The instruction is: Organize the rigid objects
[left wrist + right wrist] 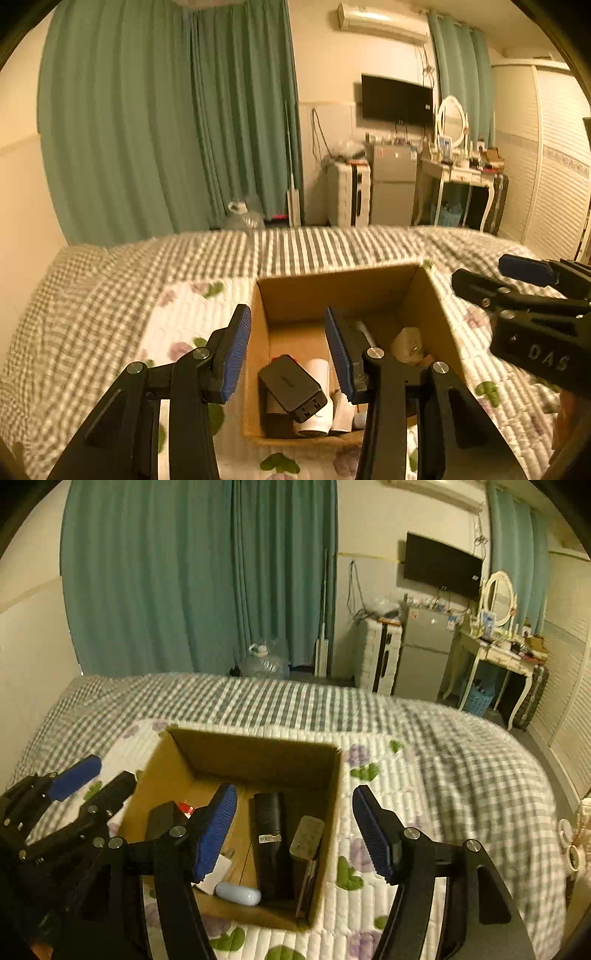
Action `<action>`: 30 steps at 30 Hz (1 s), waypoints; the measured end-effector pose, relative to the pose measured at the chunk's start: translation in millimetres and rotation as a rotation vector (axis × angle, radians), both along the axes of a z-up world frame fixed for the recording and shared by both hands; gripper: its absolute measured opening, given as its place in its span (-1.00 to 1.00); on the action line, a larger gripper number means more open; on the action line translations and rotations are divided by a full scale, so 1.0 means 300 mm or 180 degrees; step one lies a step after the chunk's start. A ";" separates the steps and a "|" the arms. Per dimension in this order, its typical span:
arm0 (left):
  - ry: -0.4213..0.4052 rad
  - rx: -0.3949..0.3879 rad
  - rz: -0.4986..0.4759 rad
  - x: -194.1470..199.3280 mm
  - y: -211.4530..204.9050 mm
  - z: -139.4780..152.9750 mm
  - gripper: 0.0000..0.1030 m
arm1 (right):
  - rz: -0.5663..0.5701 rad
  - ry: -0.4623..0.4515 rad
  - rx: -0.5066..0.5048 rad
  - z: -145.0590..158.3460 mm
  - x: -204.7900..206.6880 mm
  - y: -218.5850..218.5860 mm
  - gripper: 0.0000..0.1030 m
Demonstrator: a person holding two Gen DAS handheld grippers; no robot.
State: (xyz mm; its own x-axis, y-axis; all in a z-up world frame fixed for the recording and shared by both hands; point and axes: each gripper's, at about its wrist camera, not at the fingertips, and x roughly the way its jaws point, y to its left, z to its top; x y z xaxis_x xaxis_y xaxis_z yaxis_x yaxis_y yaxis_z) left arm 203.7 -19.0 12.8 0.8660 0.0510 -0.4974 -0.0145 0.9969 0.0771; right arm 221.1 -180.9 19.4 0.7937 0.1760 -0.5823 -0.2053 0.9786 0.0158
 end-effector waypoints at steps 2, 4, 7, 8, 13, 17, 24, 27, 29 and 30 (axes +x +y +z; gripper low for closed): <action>-0.0115 -0.0007 0.0013 -0.054 0.005 0.051 -0.15 | -0.0020 -0.0117 -0.0007 0.065 -0.068 -0.012 0.26; -0.0242 -0.0021 0.0006 -0.124 0.013 0.111 -0.14 | -0.0035 -0.0240 -0.0024 0.123 -0.138 -0.018 0.26; -0.0411 -0.0019 -0.0006 -0.221 0.016 0.184 -0.11 | -0.0058 -0.0441 -0.0054 0.204 -0.259 -0.027 0.27; -0.0460 -0.0014 -0.0006 -0.250 0.020 0.201 -0.06 | -0.0068 -0.0513 -0.0053 0.227 -0.302 -0.032 0.29; -0.0667 -0.0054 -0.0007 -0.407 0.037 0.260 0.06 | -0.0065 -0.0775 0.0013 0.290 -0.487 -0.048 0.48; -0.0799 -0.0158 0.0044 -0.489 0.058 0.266 0.72 | -0.0050 -0.0862 0.0093 0.293 -0.590 -0.061 0.76; -0.0956 -0.0058 0.0183 -0.565 0.088 0.220 1.00 | -0.0110 -0.0937 0.0070 0.213 -0.675 -0.048 1.00; -0.0893 -0.0113 0.0244 -0.572 0.111 0.167 1.00 | -0.0138 -0.0972 0.0123 0.173 -0.675 -0.048 1.00; -0.0854 -0.0156 0.0285 -0.583 0.133 0.119 1.00 | -0.0188 -0.0991 0.0184 0.145 -0.668 -0.053 1.00; -0.0837 -0.0175 0.0294 -0.587 0.140 0.096 1.00 | -0.0227 -0.1009 0.0201 0.130 -0.666 -0.057 1.00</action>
